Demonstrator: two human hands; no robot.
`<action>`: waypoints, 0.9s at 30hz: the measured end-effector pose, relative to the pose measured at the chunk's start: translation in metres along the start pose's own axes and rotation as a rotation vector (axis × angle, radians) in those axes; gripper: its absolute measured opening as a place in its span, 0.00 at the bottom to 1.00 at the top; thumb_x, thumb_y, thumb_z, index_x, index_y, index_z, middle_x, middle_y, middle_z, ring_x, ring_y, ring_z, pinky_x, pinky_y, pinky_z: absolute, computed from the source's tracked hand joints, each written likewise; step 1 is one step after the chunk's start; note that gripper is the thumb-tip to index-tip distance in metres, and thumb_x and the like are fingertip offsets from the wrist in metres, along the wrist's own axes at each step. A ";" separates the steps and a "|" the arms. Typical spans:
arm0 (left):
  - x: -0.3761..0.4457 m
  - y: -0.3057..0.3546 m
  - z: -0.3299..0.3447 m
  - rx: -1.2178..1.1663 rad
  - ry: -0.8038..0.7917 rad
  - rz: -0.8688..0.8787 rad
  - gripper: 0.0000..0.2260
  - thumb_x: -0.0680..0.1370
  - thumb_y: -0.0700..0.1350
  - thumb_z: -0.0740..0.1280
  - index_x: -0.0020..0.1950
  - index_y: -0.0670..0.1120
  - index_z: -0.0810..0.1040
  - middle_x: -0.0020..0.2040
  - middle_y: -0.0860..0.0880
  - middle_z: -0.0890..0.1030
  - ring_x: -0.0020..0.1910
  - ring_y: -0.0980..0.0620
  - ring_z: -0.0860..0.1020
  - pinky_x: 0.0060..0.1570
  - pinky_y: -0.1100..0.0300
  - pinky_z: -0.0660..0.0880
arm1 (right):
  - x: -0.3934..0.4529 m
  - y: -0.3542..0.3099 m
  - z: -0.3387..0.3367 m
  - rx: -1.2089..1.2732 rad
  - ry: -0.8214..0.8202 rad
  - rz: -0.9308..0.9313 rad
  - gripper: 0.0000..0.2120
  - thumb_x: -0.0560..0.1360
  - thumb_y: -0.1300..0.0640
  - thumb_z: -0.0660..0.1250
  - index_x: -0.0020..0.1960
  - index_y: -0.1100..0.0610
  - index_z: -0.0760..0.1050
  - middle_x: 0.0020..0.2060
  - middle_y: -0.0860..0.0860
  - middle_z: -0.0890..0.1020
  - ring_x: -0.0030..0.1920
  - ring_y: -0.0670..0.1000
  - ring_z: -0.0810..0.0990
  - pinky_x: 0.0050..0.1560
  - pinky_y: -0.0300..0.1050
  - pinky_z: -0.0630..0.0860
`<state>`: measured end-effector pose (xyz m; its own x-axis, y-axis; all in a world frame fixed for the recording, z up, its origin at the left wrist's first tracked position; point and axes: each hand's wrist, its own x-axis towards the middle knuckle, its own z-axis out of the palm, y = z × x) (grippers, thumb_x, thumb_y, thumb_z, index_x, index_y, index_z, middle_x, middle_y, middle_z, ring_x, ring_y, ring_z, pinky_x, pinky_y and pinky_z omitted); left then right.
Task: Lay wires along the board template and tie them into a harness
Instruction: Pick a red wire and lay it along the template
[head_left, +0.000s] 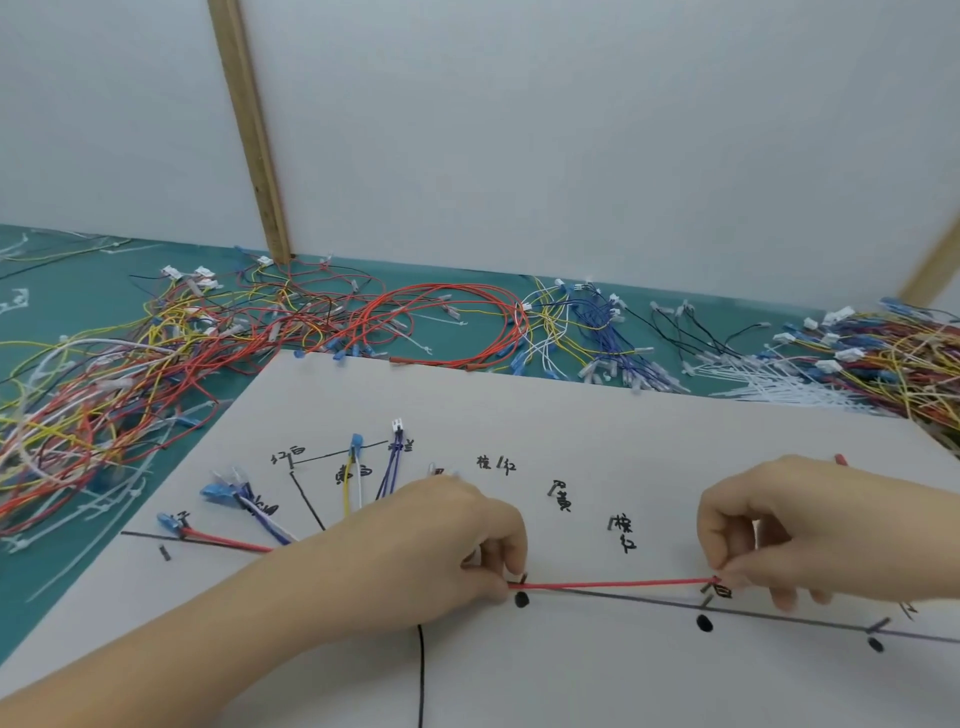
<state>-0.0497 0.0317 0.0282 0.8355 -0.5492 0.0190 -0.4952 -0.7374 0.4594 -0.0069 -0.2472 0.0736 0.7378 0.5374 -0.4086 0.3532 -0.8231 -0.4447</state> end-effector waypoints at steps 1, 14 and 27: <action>0.000 0.000 0.000 -0.004 0.000 -0.006 0.05 0.74 0.50 0.67 0.49 0.55 0.75 0.37 0.61 0.73 0.43 0.70 0.67 0.42 0.76 0.64 | 0.000 0.002 0.000 0.017 -0.011 0.016 0.08 0.71 0.55 0.68 0.40 0.43 0.74 0.36 0.43 0.82 0.32 0.44 0.82 0.29 0.34 0.74; 0.002 0.004 0.005 -0.037 0.021 0.004 0.04 0.75 0.47 0.65 0.49 0.55 0.75 0.34 0.63 0.72 0.38 0.71 0.69 0.41 0.80 0.62 | 0.011 0.005 -0.002 -0.018 -0.124 0.326 0.12 0.69 0.49 0.72 0.33 0.52 0.71 0.25 0.47 0.79 0.23 0.45 0.76 0.26 0.34 0.71; 0.003 0.009 0.008 0.019 0.054 0.060 0.04 0.76 0.46 0.62 0.48 0.53 0.76 0.40 0.58 0.71 0.37 0.64 0.67 0.38 0.71 0.60 | 0.013 0.025 0.002 -0.105 -0.090 0.252 0.16 0.53 0.34 0.72 0.35 0.40 0.76 0.29 0.37 0.81 0.29 0.38 0.77 0.29 0.30 0.70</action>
<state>-0.0537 0.0198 0.0251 0.8153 -0.5714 0.0942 -0.5491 -0.7111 0.4391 0.0107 -0.2607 0.0557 0.7576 0.3238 -0.5667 0.2263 -0.9447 -0.2374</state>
